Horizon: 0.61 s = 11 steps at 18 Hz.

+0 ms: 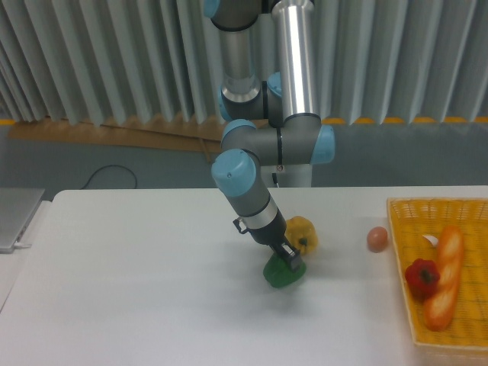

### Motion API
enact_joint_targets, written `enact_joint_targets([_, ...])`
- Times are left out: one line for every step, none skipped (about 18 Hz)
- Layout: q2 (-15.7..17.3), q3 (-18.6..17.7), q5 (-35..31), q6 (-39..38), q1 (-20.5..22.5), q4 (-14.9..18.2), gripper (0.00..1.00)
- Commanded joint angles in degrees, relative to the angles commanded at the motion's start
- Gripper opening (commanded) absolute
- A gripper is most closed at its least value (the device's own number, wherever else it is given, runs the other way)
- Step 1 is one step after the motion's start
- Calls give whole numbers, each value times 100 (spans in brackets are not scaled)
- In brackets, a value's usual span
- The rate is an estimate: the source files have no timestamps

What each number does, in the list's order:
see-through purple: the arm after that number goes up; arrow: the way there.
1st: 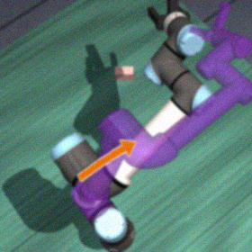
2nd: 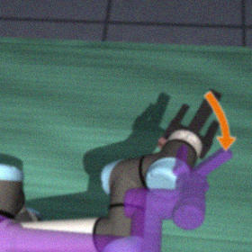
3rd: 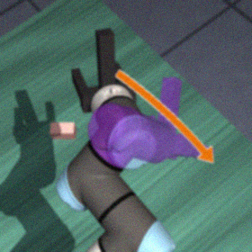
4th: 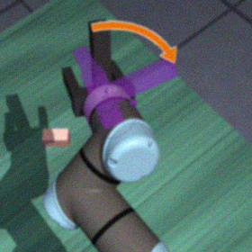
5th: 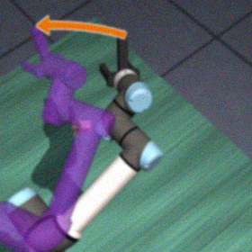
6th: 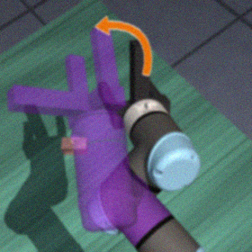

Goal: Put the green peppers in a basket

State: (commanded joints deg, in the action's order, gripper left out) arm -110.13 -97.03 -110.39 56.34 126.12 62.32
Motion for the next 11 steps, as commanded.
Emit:
enact_joint_targets([-9, 0, -9, 9, -9, -9, 100])
enact_joint_targets([-9, -9, -26, -17, 0, -18, 100])
enact_joint_targets([-18, -26, -44, -70, -9, -35, 100])
enact_joint_targets([-26, -18, -70, -79, -18, -35, 100])
enact_joint_targets([-61, 8, -114, -97, -18, -35, 100])
enact_joint_targets([-105, 9, -141, -97, -26, -44, 100])
enact_joint_targets([-114, 17, -149, -97, -27, -35, 100])
enact_joint_targets([-114, 0, -150, -114, -27, -44, 100])
enact_joint_targets([-114, 0, -150, -114, -27, -44, 100])
enact_joint_targets([-114, 0, -150, -114, -27, -44, 100])
enact_joint_targets([-114, 0, -150, -106, -27, -35, 100])
